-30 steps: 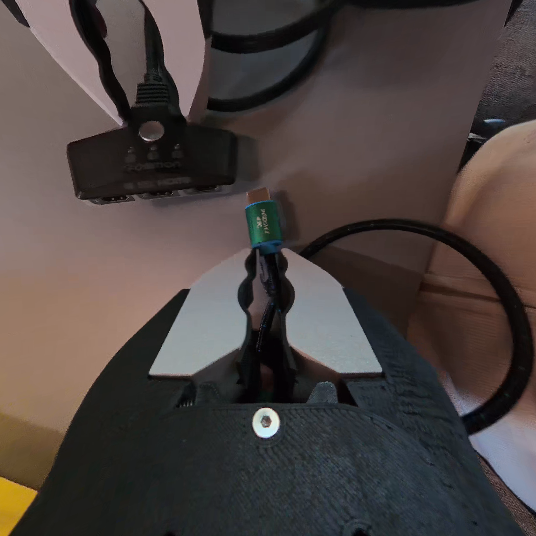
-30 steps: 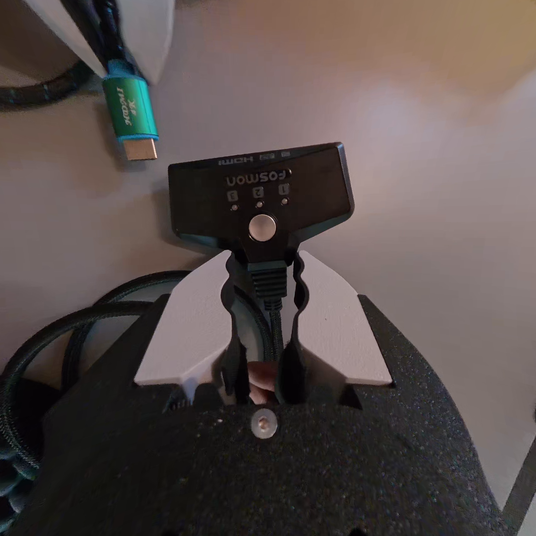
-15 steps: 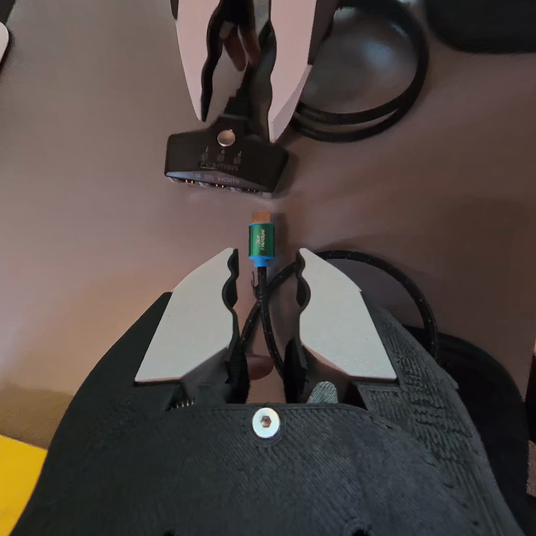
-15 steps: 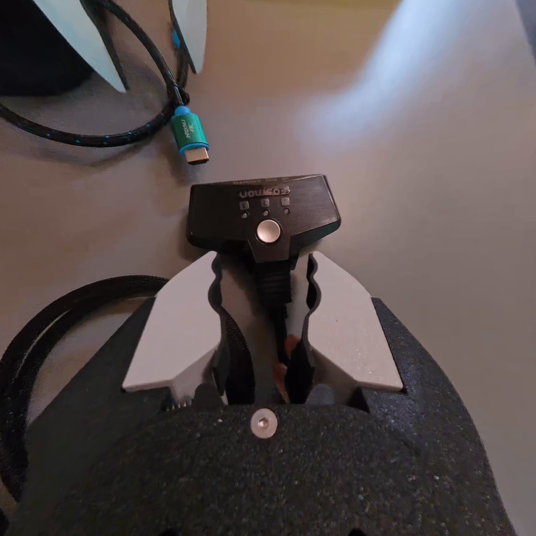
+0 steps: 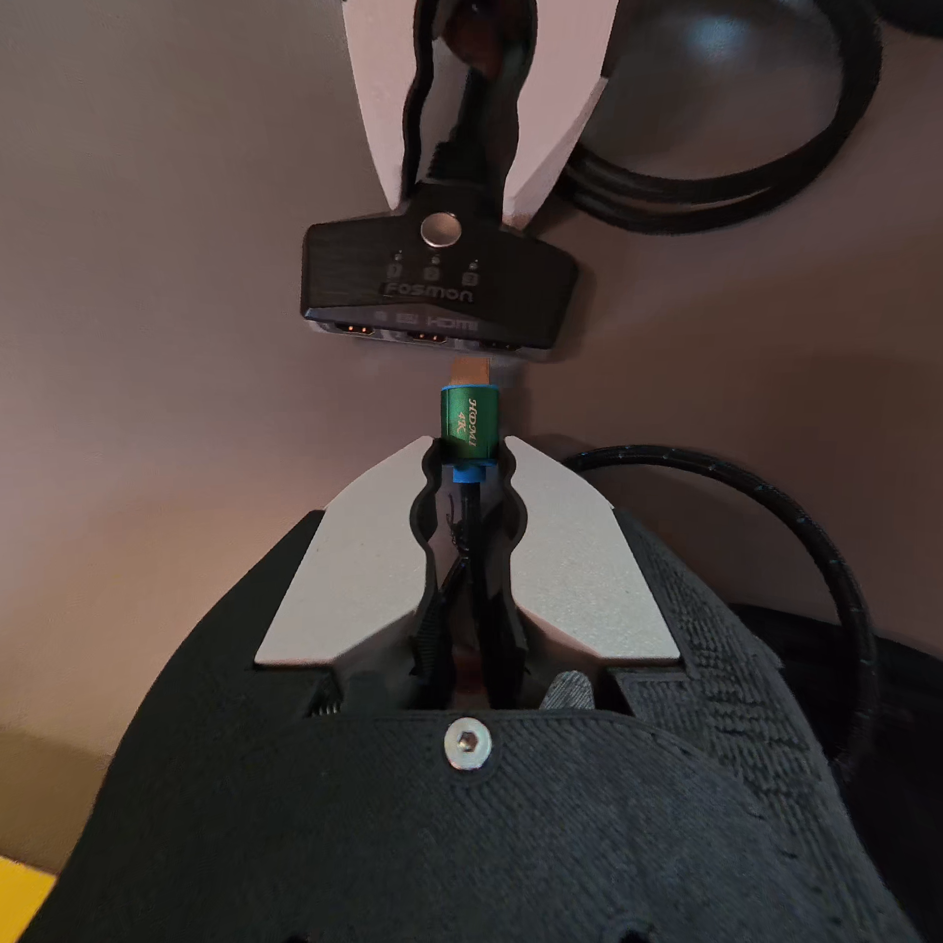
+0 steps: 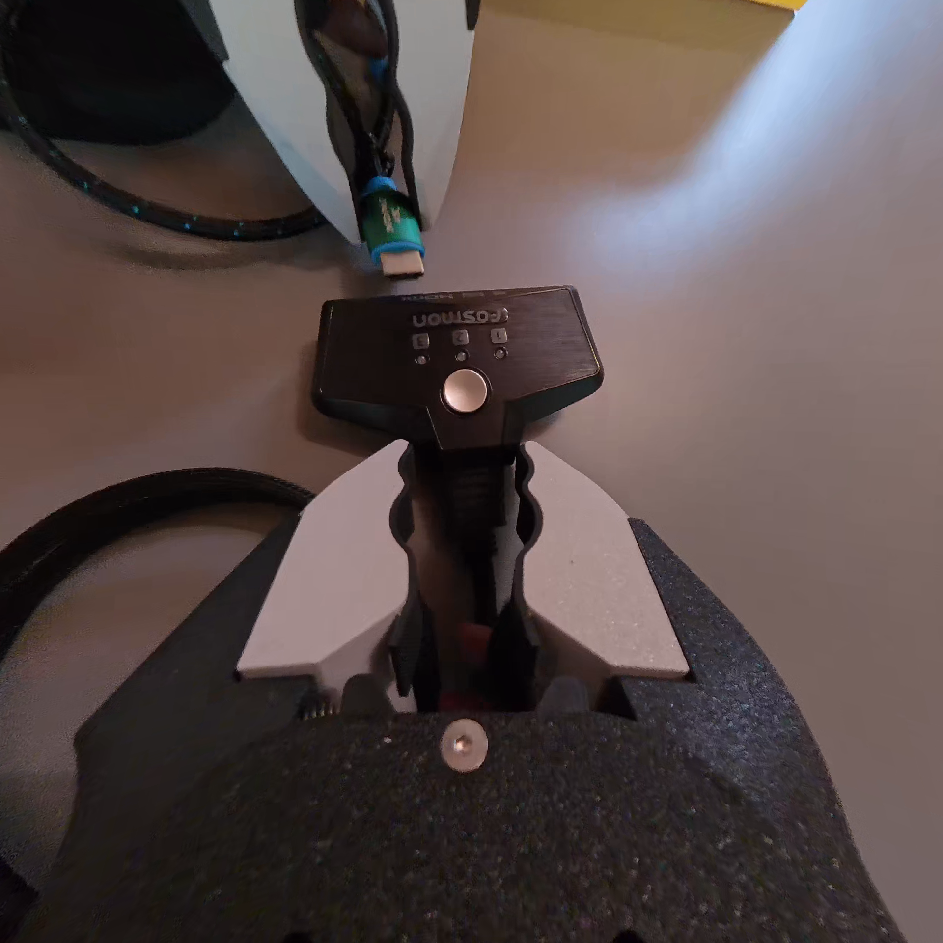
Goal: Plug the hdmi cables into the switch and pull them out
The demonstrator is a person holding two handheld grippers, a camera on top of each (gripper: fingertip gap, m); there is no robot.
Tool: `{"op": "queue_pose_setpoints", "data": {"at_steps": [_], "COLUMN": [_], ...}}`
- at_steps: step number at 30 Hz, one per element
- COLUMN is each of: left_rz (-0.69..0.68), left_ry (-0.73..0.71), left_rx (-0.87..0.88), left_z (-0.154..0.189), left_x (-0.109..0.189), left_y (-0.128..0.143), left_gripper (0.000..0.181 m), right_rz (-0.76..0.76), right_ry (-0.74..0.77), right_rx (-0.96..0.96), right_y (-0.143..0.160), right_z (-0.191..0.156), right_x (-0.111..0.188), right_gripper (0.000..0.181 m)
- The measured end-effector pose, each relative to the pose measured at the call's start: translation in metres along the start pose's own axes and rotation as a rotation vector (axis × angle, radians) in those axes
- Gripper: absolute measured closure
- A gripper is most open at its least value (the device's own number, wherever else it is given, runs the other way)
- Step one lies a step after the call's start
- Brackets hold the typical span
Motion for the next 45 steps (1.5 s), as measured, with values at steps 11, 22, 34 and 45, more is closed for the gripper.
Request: {"op": "queue_pose_setpoints", "data": {"at_steps": [11, 22, 34, 45], "left_rz": [-0.088, -0.27, -0.374, -0.549], "left_ry": [-0.044, -0.055, -0.123, -0.144], "left_rx": [-0.103, -0.096, -0.215, -0.283], "left_z": [-0.008, -0.002, 0.011, 0.014], "left_x": [0.021, 0.012, 0.011, -0.001], "left_y": [-0.006, -0.007, -0.024, -0.024], "left_gripper": [0.161, 0.161, 0.161, 0.161], "right_rz": [-0.025, -0.041, 0.034, -0.001], "right_ry": [0.065, 0.003, -0.02, -0.039], "right_rx": [0.036, 0.029, -0.075, -0.139], "right_y": [-0.003, -0.01, -0.013, -0.011], "right_z": [0.003, -0.007, -0.004, -0.004], "right_x": [0.004, -0.002, 0.005, 0.0], "right_gripper": [0.144, 0.145, 0.145, 0.145]}}
Point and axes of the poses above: each gripper's, where its closed fingertips meet, x back along the fingers, y out of its underside, z = x × y across the jaws, the point moved 6 cm from there along x, back along the fingers, and after that the axes turned 4 degrees about x, right-handed, at the moved point
